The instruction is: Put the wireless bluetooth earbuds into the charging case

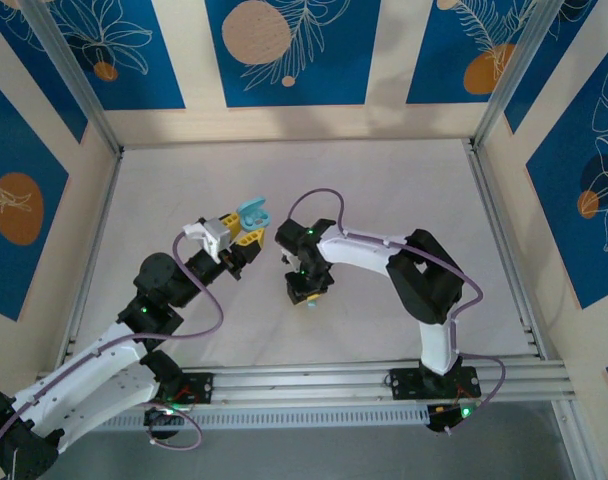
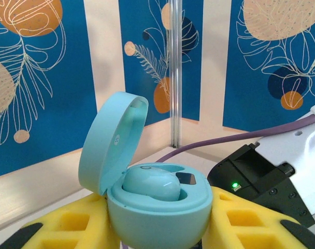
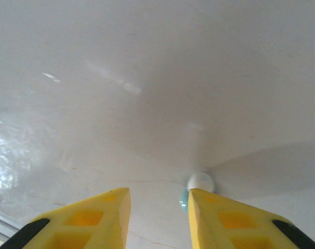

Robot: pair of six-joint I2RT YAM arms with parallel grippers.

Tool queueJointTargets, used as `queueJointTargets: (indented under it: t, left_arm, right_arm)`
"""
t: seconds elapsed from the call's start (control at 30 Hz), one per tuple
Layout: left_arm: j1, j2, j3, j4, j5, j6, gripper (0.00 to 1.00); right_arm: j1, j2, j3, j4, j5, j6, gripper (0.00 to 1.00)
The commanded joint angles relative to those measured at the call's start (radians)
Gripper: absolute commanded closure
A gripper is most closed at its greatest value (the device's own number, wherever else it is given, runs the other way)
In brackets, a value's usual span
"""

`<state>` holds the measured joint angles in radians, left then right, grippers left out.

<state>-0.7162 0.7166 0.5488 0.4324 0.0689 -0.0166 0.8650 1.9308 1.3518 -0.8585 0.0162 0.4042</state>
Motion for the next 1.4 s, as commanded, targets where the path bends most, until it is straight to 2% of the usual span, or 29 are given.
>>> queueJointTargets:
  t: [0.0, 0.1, 0.27, 0.53, 0.67, 0.97, 1.17, 1.37]
  left_arm:
    - [-0.003, -0.003, 0.028, 0.022, -0.017, 0.001, 0.62]
    - [-0.004, -0.003, 0.029, 0.019, -0.015, 0.001, 0.62]
    - [-0.004, -0.008, 0.026, 0.009, -0.017, 0.001, 0.61]
    - [-0.005, -0.006, 0.024, 0.017, -0.020, 0.000, 0.61]
    - [-0.003, -0.014, 0.026, 0.009, -0.021, 0.001, 0.61]
    - [-0.005, -0.015, 0.025, 0.010, -0.023, -0.005, 0.61]
    - [-0.004, -0.011, 0.028, 0.012, -0.024, -0.005, 0.61]
    - [-0.003, -0.009, 0.032, 0.011, -0.025, -0.002, 0.61]
  right_arm:
    - [0.014, 0.015, 0.027, -0.014, -0.076, -0.060, 0.65]
    - [0.018, 0.013, 0.027, -0.010, -0.127, -0.067, 0.65]
    - [0.010, -0.061, 0.006, 0.006, -0.080, -0.014, 0.65]
    - [-0.006, -0.105, -0.081, 0.085, -0.247, 0.072, 0.64]
    - [-0.011, -0.102, -0.117, 0.068, -0.197, 0.105, 0.63]
    - [-0.114, -0.142, -0.197, 0.097, -0.172, 0.137, 0.59]
    - [-0.125, -0.130, -0.176, 0.078, -0.133, 0.127, 0.59]
    - [-0.105, -0.153, -0.165, 0.084, -0.159, 0.125, 0.58]
